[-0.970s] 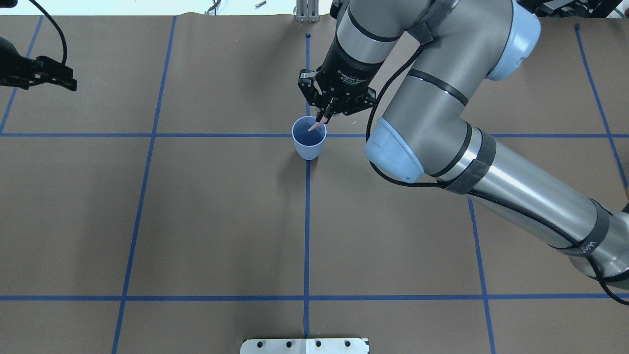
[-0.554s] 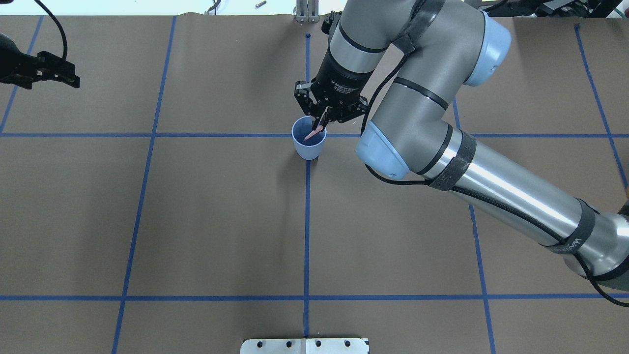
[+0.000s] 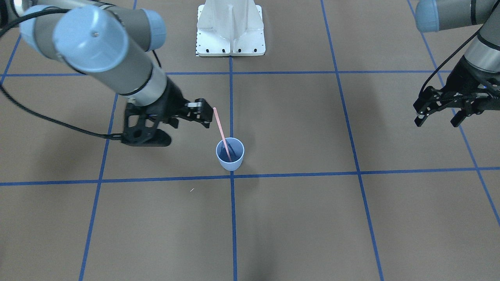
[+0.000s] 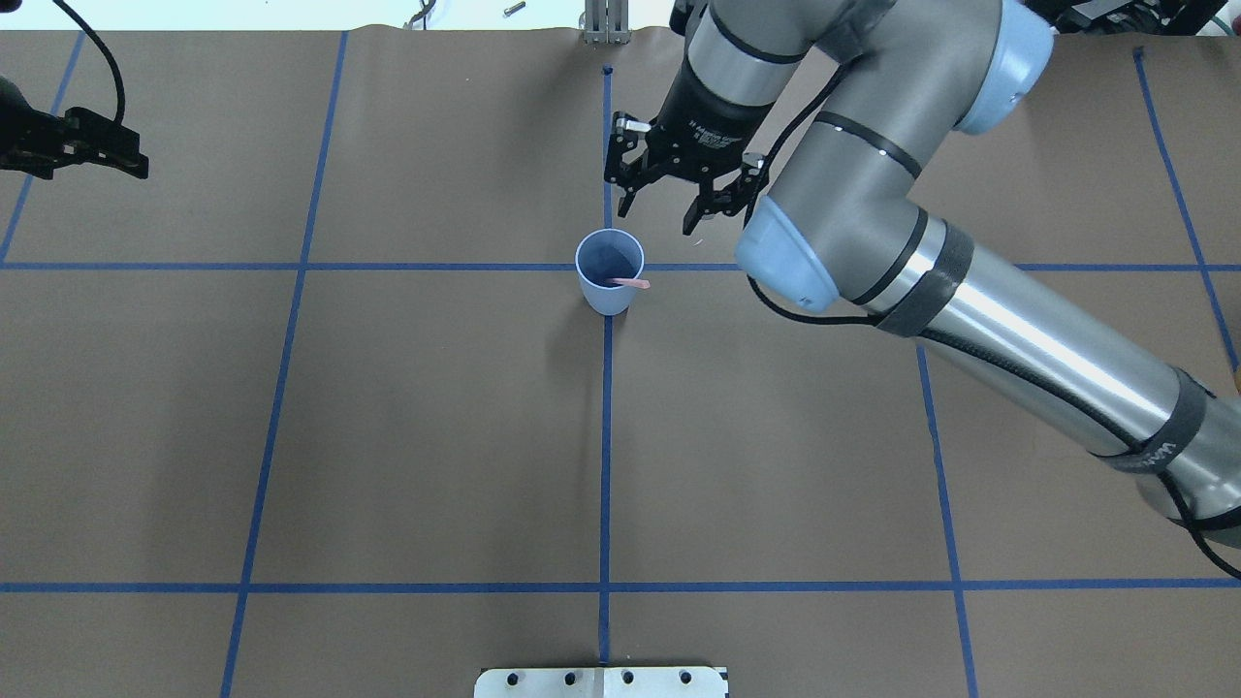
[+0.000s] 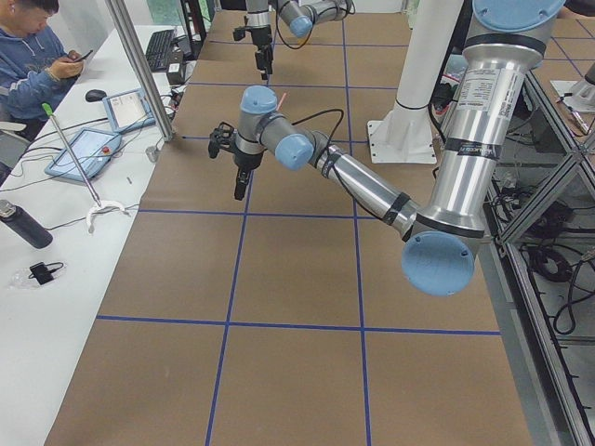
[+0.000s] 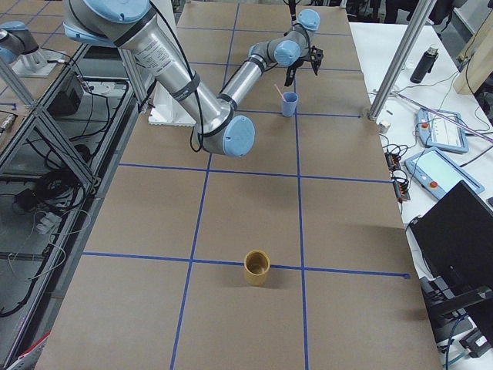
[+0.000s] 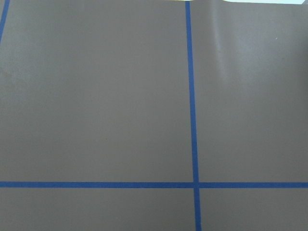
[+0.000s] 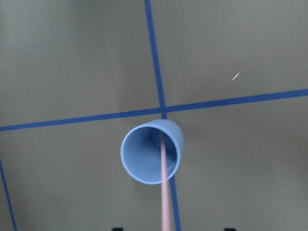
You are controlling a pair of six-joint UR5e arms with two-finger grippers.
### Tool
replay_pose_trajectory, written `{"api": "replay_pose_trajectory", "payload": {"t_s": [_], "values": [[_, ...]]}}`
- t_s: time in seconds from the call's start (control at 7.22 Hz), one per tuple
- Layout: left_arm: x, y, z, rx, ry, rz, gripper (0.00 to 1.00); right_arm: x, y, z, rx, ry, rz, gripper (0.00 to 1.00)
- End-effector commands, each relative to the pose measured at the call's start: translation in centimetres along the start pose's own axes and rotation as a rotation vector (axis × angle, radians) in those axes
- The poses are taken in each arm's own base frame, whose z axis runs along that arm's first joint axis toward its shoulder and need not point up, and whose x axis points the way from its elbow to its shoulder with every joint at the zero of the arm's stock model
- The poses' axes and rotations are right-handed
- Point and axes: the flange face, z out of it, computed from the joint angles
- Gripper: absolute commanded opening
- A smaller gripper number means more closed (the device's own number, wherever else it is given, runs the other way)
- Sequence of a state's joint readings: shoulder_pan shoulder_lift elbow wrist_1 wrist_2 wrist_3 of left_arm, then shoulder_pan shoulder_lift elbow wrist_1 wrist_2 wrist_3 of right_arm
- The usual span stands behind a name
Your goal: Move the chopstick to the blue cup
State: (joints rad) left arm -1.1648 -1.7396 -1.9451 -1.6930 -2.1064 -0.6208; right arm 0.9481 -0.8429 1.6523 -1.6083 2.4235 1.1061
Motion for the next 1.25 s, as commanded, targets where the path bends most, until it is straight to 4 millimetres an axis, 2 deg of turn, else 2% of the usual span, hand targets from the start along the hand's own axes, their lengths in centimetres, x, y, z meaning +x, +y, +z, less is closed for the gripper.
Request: {"api": "replay_pose_trajectory", "payload": {"t_s": [0.0, 0.14, 0.28, 0.42, 0.55, 0.69, 0.83, 0.97, 1.11], "values": [[-8.3, 1.8, -0.8, -0.034, -0.037, 0.113, 0.98, 17.1, 0.1, -6.8, 0.091, 0.020, -0.025, 1.00], [-12.4, 2.3, -1.5, -0.052, -0.019, 0.147, 0.98, 22.4, -0.4, -8.2, 0.127, 0.055, -0.012, 1.00], [-15.7, 3.2, -2.3, -0.061, -0.006, 0.167, 0.98, 28.3, -0.8, -8.9, 0.154, 0.114, -0.027, 1.00], [-18.4, 4.6, -2.0, -0.077, -0.002, 0.173, 0.98, 35.3, -0.7, -8.9, 0.138, 0.180, -0.132, 1.00], [-18.2, 4.8, -2.4, -0.077, 0.021, 0.181, 0.98, 41.3, -0.5, -10.8, 0.142, 0.211, -0.196, 1.00], [-17.6, 4.3, -2.3, -0.083, 0.034, 0.136, 0.98, 43.7, 0.1, -11.6, 0.150, 0.230, -0.206, 1.00], [-17.2, 4.0, -2.1, -0.087, 0.048, 0.081, 0.98, 45.5, 0.5, -11.4, 0.158, 0.281, -0.197, 1.00], [-17.4, 4.6, -2.0, -0.099, 0.072, 0.077, 0.98, 47.3, 1.4, -10.8, 0.155, 0.287, -0.228, 1.00], [-17.7, 4.8, -1.9, -0.101, 0.069, 0.074, 0.98, 48.3, 2.0, -10.5, 0.172, 0.285, -0.237, 1.00]]}}
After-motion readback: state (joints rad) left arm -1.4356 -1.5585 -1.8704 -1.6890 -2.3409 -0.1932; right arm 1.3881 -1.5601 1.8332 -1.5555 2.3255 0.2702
